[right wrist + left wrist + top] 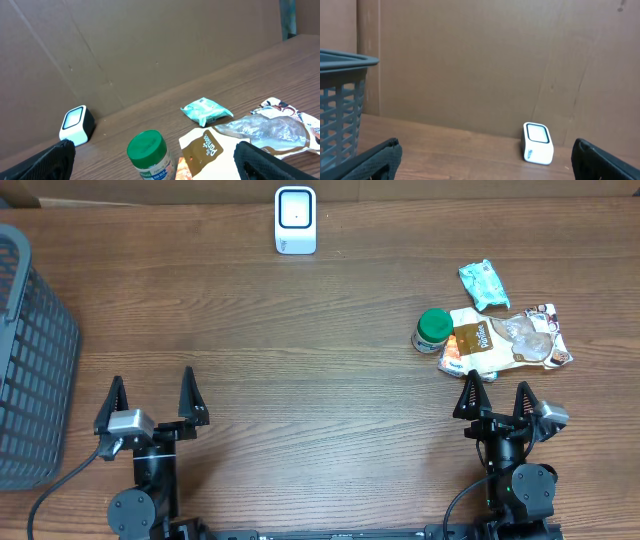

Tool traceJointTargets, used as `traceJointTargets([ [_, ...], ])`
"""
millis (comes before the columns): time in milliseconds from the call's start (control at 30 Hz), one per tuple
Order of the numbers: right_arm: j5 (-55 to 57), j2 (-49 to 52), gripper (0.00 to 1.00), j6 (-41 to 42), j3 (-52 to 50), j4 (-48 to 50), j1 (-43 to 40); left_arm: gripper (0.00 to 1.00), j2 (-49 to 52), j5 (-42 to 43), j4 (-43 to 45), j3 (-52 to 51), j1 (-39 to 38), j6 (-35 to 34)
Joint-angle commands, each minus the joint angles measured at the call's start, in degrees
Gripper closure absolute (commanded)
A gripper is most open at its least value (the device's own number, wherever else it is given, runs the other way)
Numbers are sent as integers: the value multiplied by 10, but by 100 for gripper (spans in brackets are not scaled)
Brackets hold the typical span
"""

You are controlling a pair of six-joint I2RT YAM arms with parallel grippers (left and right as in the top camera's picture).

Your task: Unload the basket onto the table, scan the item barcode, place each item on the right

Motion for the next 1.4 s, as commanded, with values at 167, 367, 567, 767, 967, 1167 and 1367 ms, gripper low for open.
traceJointTargets([
  [167,8,-6,0,-5,-6,3,4,0,-23,5,9,-50,-6,-3],
  [367,8,-6,0,-5,-6,3,4,0,-28,5,-105,-50,-8,-3],
  [567,8,-6,0,-5,-6,3,4,0,-55,0,-171,-50,-8,-3],
  [767,8,-6,0,-5,-6,3,4,0,-54,0,-172,-50,-7,-3],
  [967,8,-6,0,-5,-6,3,4,1,-54,0,-172,-50,-7,-3],
  [1167,8,-6,0,-5,-6,3,4,0,-54,0,-172,-50,-7,-3],
  [1367,8,-6,0,-5,-6,3,4,0,-54,0,-172,-50,-7,-3],
])
